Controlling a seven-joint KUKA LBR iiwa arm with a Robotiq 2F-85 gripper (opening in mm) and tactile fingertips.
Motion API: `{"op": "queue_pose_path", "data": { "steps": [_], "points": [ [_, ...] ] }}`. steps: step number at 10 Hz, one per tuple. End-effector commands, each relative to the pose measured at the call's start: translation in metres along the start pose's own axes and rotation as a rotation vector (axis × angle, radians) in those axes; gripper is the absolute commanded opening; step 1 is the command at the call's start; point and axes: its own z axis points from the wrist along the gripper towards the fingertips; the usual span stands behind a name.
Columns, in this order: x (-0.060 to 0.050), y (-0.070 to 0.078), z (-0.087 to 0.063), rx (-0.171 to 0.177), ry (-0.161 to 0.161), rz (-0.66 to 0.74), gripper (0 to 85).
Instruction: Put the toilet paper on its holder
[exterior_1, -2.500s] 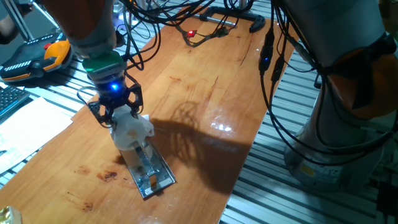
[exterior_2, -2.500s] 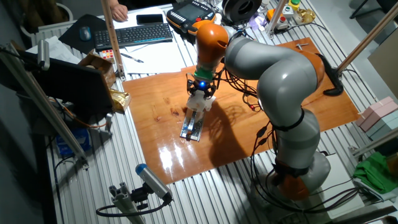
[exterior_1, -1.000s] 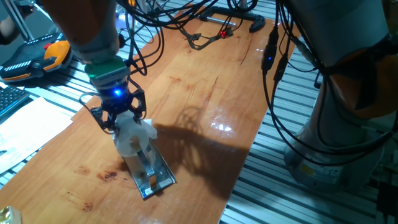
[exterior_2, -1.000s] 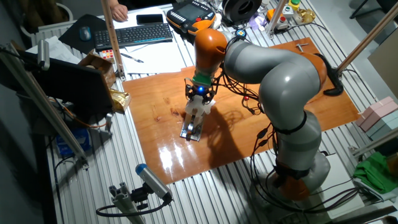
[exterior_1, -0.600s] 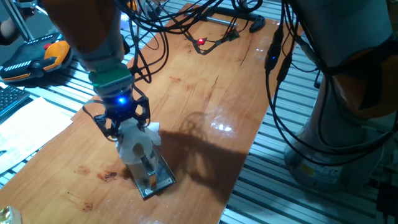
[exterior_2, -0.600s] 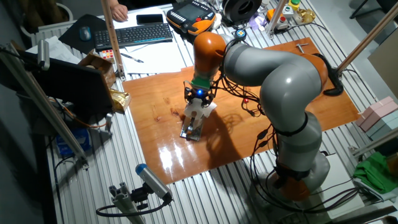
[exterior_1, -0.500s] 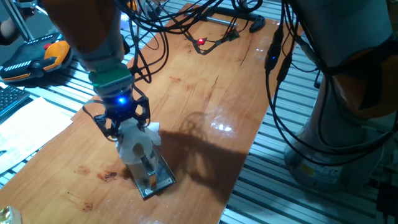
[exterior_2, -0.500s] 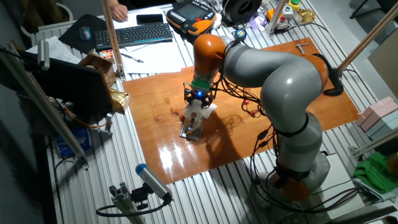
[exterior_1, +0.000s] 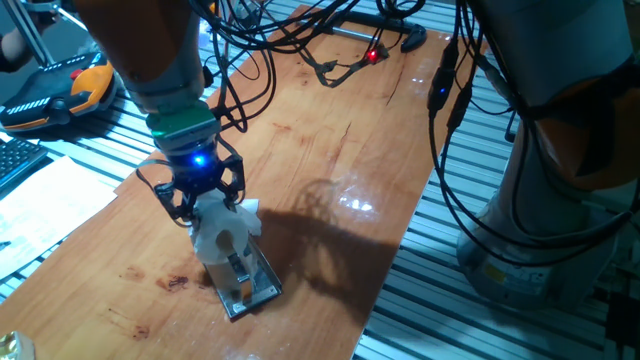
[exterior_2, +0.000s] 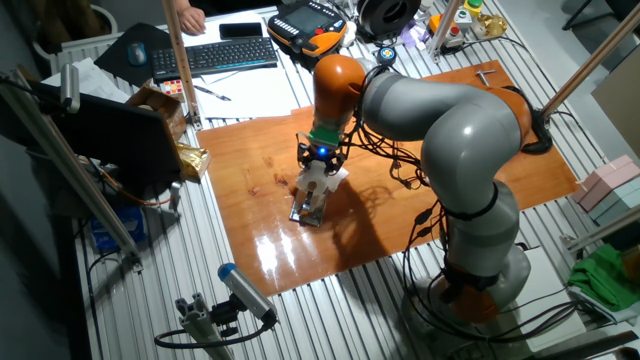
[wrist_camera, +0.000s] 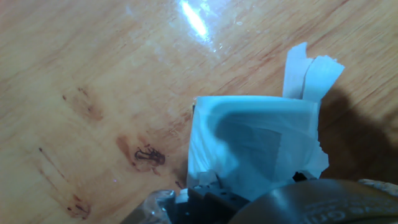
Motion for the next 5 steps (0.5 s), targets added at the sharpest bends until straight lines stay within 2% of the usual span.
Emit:
{"op": "queue_pose_path", "data": {
  "steps": [1, 5],
  "points": [
    [0.0000, -0.0001, -0.0003, 0.002, 0.002, 0.004, 13.0],
    [-0.0001, -0.0001, -0.0003, 0.005, -0.001, 0.008, 10.7]
  ]
}}
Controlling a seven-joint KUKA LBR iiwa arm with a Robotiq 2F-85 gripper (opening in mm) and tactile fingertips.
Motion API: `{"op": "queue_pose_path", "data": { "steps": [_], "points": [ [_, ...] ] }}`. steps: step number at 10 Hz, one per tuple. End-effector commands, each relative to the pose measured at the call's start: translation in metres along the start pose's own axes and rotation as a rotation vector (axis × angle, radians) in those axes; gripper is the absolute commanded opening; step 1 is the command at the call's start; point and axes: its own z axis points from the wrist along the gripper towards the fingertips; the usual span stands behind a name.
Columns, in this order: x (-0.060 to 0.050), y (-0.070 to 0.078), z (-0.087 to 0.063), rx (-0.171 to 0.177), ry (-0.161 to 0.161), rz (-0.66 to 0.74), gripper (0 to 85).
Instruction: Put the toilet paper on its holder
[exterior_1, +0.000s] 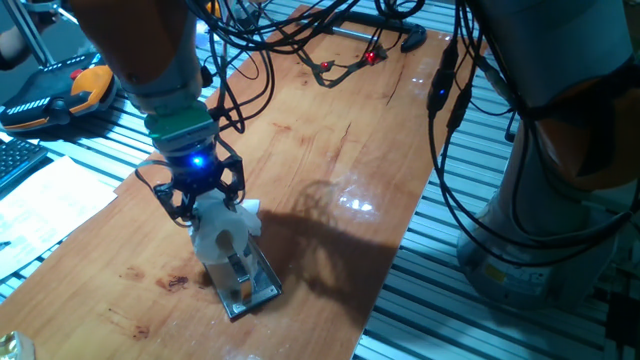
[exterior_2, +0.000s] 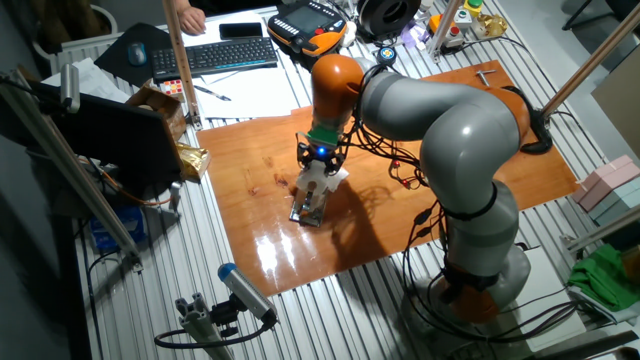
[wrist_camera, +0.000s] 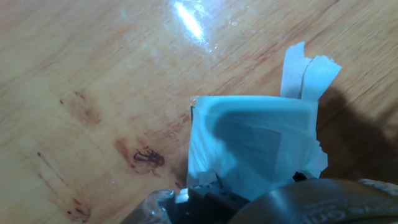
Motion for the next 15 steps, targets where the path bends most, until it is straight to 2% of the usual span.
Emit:
{"op": "queue_pose_path", "data": {
  "steps": [1, 6, 8, 9, 11, 12, 14, 15],
  "points": [
    [0.000, 0.000, 0.000, 0.004, -0.006, -0.001, 10.7],
    [0.000, 0.000, 0.000, 0.032, -0.004, 0.017, 10.7],
    [0.000, 0.000, 0.000, 0.052, -0.030, -0.001, 10.0],
    [0.000, 0.000, 0.000, 0.047, -0.027, 0.001, 10.0],
    [0.001, 0.000, 0.000, 0.059, -0.034, 0.003, 10.0],
    [0.003, 0.000, 0.001, 0.072, -0.047, -0.008, 10.3],
    [0.006, 0.000, 0.002, 0.067, -0.058, -0.017, 10.3],
    [0.010, 0.000, 0.003, 0.076, -0.070, -0.027, 10.3]
  ]
}}
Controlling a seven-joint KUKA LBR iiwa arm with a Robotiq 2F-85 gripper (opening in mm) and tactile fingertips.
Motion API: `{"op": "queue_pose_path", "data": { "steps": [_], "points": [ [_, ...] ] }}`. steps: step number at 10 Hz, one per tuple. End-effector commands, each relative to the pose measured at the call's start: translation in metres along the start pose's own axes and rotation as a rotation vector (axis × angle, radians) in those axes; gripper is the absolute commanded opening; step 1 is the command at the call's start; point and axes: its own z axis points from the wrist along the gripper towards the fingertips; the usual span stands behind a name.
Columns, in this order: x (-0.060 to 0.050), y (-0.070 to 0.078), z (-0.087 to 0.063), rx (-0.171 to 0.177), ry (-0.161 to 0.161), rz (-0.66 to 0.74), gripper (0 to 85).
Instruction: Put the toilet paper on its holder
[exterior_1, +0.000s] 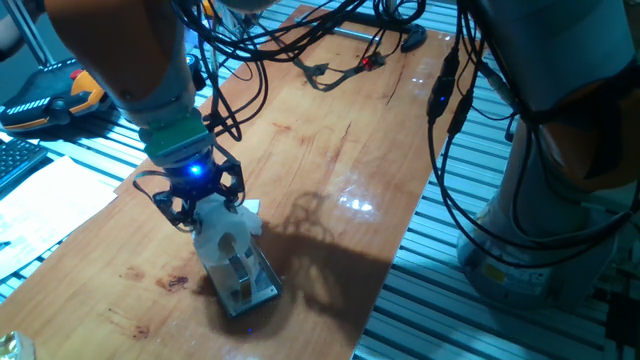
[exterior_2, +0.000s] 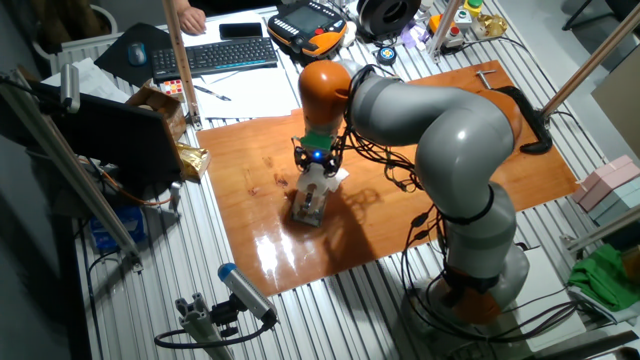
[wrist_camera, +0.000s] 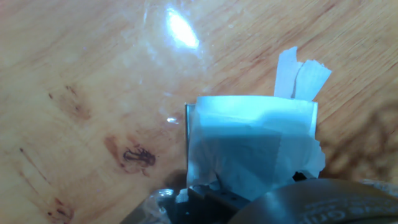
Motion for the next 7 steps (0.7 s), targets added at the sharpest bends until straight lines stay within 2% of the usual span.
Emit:
{"op": "queue_pose_path", "data": {
  "steps": [1, 5, 7],
  "points": [
    [0.003, 0.000, 0.001, -0.002, -0.005, 0.003, 10.7],
    [0.021, -0.003, 0.003, 0.002, -0.018, 0.012, 11.7],
    [0.027, -0.002, 0.001, -0.004, -0.011, 0.023, 11.3]
  ]
}}
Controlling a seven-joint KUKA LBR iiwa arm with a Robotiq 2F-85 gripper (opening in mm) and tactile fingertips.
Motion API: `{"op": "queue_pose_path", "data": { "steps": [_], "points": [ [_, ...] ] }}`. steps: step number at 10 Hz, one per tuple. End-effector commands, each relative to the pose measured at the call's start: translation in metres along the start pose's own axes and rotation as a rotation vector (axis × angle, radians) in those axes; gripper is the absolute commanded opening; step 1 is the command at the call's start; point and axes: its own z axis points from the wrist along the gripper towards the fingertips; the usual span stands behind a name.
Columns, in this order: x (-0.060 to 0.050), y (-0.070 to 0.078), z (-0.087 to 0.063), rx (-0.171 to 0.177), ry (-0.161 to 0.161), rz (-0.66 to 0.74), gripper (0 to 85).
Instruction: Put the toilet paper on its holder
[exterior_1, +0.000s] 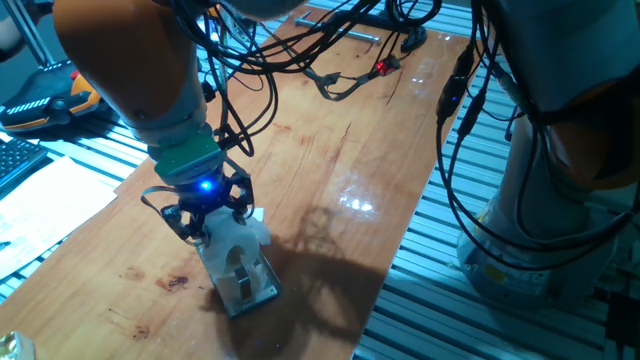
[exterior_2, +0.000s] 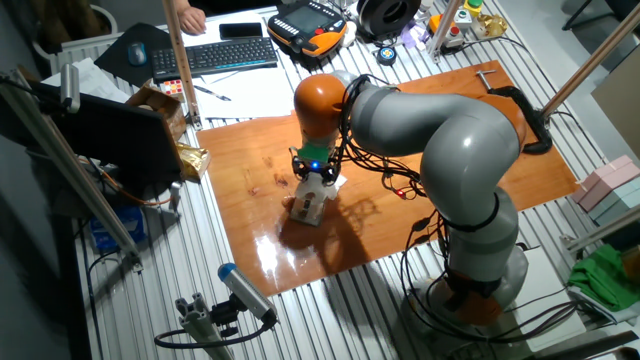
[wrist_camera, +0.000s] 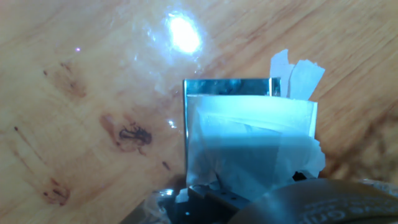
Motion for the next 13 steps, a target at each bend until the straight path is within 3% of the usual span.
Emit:
{"op": "queue_pose_path", "data": {
  "steps": [1, 10, 12, 13],
  "points": [
    [0.004, 0.002, -0.001, 0.002, 0.004, 0.008, 11.3],
    [0.031, 0.012, 0.005, 0.019, 0.011, 0.044, 17.3],
    [0.033, 0.012, 0.007, 0.025, 0.007, 0.052, 29.7],
    [0.033, 0.012, 0.007, 0.027, 0.005, 0.063, 41.3]
  ]
}}
